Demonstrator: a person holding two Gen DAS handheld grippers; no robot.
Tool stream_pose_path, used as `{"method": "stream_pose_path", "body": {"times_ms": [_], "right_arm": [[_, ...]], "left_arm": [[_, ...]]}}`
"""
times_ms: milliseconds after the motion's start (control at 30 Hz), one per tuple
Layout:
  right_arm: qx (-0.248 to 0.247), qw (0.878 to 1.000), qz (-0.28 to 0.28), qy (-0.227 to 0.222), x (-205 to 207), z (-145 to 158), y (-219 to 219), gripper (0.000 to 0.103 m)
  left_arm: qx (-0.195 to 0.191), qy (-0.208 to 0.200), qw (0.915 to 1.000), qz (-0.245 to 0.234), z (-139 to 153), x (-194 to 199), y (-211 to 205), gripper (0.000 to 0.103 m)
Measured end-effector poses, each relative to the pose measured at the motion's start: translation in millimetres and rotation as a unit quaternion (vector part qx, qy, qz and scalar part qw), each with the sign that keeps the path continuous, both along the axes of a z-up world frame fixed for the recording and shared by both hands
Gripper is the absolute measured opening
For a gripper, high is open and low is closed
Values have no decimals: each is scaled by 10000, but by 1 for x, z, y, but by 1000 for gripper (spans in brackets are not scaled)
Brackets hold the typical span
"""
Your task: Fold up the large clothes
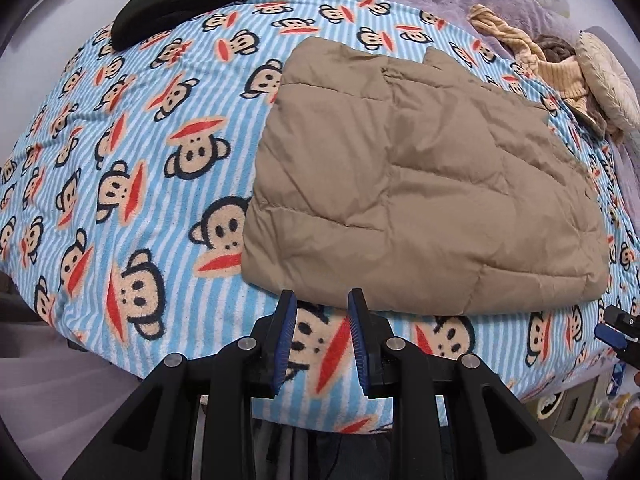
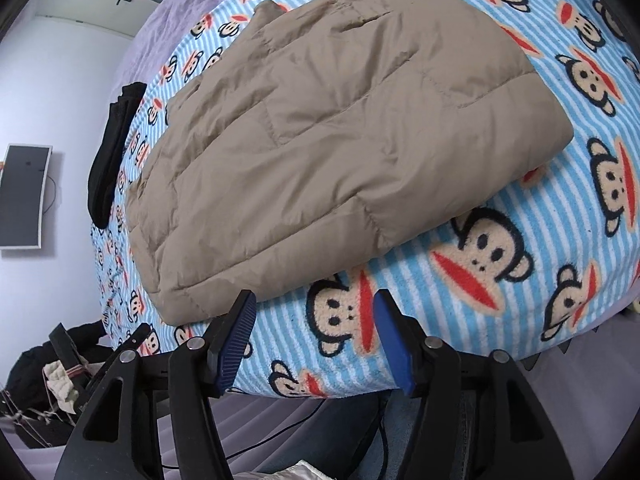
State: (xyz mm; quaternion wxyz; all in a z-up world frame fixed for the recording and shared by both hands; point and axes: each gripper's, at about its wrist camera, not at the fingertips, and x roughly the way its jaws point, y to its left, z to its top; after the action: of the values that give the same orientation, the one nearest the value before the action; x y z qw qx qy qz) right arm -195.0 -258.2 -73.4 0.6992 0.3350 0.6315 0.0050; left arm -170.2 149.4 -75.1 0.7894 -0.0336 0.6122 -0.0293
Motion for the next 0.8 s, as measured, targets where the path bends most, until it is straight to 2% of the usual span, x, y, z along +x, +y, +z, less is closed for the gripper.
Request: {"method": "stream_pose_path", "body": {"times_ms": [33,67,133,333,533,600,800], "right_arm": [[-53,10000,49,-17,-1,2,5,67],[-115,9999,107,-23,-3,4,7,67],[-230,9996,167,-18,-6,9,11,67],[-371,9992,148,-5,-3,17,8,68],[-359,9986,389,-76,17,22,9,72],[-399,9979,493,-101,26,25,8,86],[-424,9958,756,-281,45,34,2,87]], "left_arm": [[6,3,10000,-28,2,-2,-2,91],[70,-47,10000,5,5,-4,-3,103],[114,-252,9996,-22,14,-9,-7,102],[163,-201,9997,32,21,-6,-13,102],[237,-214,9995,80,29,7,-30,102],[275,-189,9994,107,32,12,-37,102],[299,-153,9993,158,38,18,-56,102]]}}
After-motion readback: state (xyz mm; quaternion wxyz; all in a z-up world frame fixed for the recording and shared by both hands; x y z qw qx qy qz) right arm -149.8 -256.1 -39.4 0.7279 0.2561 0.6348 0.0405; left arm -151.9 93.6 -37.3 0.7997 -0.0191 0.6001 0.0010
